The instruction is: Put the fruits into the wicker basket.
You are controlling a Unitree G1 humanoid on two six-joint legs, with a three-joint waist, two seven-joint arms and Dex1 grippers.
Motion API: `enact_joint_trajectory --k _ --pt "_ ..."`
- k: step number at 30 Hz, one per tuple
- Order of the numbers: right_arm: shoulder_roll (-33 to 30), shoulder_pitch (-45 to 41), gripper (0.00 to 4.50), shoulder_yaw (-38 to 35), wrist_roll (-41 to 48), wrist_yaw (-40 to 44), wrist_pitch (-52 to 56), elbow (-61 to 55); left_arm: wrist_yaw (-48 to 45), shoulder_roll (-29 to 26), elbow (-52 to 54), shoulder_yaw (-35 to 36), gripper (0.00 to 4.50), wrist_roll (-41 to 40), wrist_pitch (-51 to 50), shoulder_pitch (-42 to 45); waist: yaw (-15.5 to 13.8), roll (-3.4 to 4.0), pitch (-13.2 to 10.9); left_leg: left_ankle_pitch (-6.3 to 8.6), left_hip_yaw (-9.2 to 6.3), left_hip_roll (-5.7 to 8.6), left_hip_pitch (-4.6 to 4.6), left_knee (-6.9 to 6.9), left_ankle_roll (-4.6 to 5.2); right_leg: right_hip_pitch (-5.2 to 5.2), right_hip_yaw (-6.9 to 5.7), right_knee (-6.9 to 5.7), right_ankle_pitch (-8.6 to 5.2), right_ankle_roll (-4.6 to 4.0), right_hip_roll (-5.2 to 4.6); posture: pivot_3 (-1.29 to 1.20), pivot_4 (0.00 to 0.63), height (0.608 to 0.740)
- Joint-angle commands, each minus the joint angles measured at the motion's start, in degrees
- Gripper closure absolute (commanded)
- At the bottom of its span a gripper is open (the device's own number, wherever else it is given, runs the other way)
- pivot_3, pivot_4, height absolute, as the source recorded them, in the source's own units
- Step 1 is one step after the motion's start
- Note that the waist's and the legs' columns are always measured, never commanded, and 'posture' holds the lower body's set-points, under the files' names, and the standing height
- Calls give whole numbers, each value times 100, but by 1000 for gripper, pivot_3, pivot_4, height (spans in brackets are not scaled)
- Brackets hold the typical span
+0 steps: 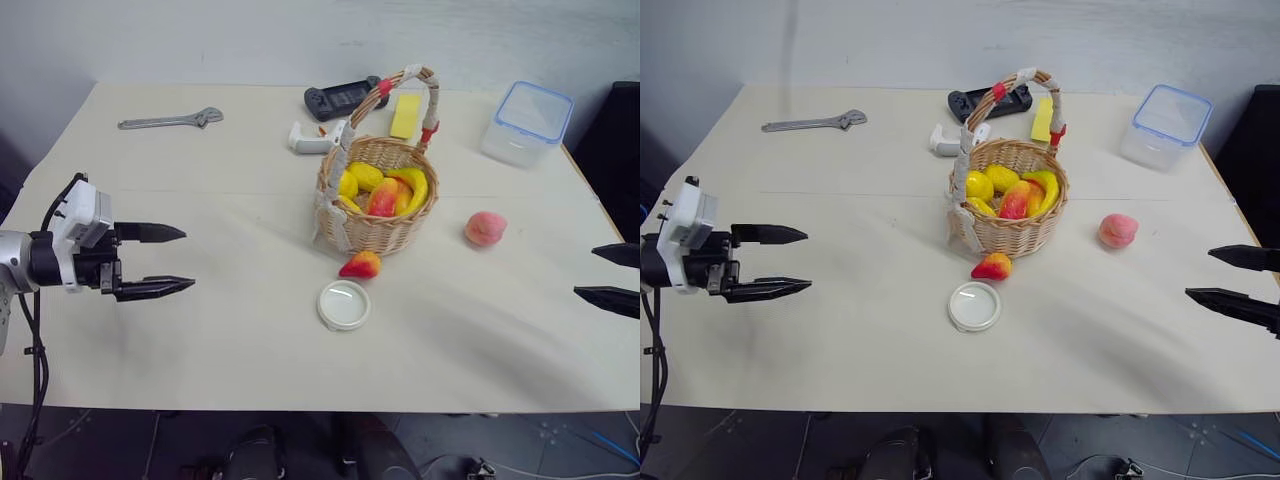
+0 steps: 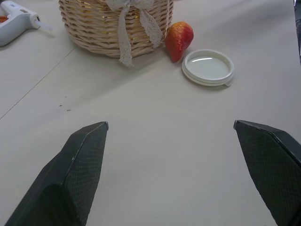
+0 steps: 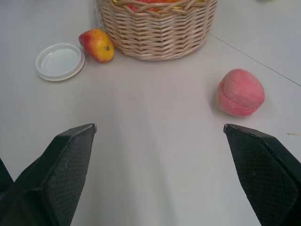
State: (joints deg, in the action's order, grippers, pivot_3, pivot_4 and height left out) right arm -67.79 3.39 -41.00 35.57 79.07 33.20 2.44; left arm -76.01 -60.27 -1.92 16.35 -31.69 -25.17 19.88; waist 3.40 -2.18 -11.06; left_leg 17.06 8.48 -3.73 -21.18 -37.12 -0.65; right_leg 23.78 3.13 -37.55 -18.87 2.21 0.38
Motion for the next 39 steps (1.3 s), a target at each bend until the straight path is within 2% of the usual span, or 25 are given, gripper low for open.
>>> enact_joint_trajectory --k 1,28,31,35,39 --pt "34 10 25 -315 -14 75 -178 75 -99 -42 -58 73 0 12 181 74 5 0 0 0 0 0 0 0 0 0 0 0 0 0 0 0 150 740" --pt "4 -207 25 166 -435 93 -893 741 173 76 -215 -135 0 276 363 243 4 0 0 -5 3 1 7 -12 -3 -1 2 -22 0 0 1 0 150 740" --pt "0 -260 25 436 -362 152 -815 229 80 143 218 -207 0 -91 -70 369 4 1 0 -5 3 1 7 -17 -4 -1 2 -29 0 0 1 0 150 740" --pt "156 -416 25 978 -88 -74 -551 -1035 -188 39 1010 -321 0 -516 -518 291 24 1 1 -8 2 -1 8 -18 -8 0 2 -37 0 0 3 0 150 740" --pt "407 -840 25 2145 -148 -249 -750 -2229 -426 38 1502 -740 0 -363 -323 298 39 1 0 -17 -6 -1 12 -17 -22 -2 2 -42 0 0 6 0 150 740"
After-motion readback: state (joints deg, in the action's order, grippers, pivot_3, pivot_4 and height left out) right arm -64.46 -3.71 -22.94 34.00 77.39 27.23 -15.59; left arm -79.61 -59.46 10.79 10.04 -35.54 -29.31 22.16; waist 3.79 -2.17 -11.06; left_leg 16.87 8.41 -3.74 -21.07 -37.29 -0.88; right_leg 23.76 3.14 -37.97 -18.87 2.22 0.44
